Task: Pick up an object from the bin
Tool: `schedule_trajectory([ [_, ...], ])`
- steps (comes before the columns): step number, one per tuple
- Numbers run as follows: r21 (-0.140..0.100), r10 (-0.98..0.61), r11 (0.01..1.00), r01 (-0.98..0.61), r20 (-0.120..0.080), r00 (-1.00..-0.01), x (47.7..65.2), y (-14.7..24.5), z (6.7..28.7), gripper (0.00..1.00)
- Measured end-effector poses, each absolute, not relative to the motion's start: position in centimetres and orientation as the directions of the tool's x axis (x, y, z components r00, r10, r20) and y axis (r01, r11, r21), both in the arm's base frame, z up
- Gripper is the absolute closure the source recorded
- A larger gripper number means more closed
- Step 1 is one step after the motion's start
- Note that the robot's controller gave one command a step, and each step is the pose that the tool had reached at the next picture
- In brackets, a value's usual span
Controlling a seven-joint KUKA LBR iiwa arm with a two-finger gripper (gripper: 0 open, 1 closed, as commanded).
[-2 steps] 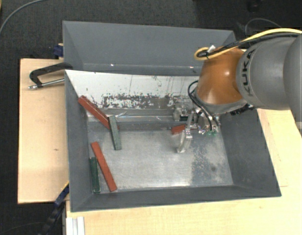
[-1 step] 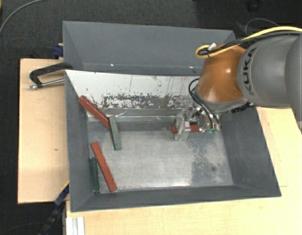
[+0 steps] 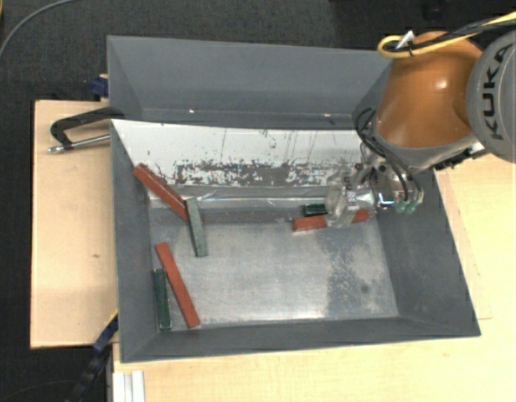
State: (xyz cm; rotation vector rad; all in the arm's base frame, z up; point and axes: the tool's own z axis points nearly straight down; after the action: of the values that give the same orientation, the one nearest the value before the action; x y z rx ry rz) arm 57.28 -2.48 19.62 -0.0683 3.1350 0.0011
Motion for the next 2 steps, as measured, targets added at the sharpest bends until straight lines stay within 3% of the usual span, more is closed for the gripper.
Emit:
schedule_trajectory([
  [1,0.005,-0.069,0.998,-0.069,-0.003,-0.998,60.0,4.24,15.04,1.0],
  [2,0.002,-0.062,0.998,-0.062,-0.006,-0.998,60.04,3.78,15.31,0.0],
])
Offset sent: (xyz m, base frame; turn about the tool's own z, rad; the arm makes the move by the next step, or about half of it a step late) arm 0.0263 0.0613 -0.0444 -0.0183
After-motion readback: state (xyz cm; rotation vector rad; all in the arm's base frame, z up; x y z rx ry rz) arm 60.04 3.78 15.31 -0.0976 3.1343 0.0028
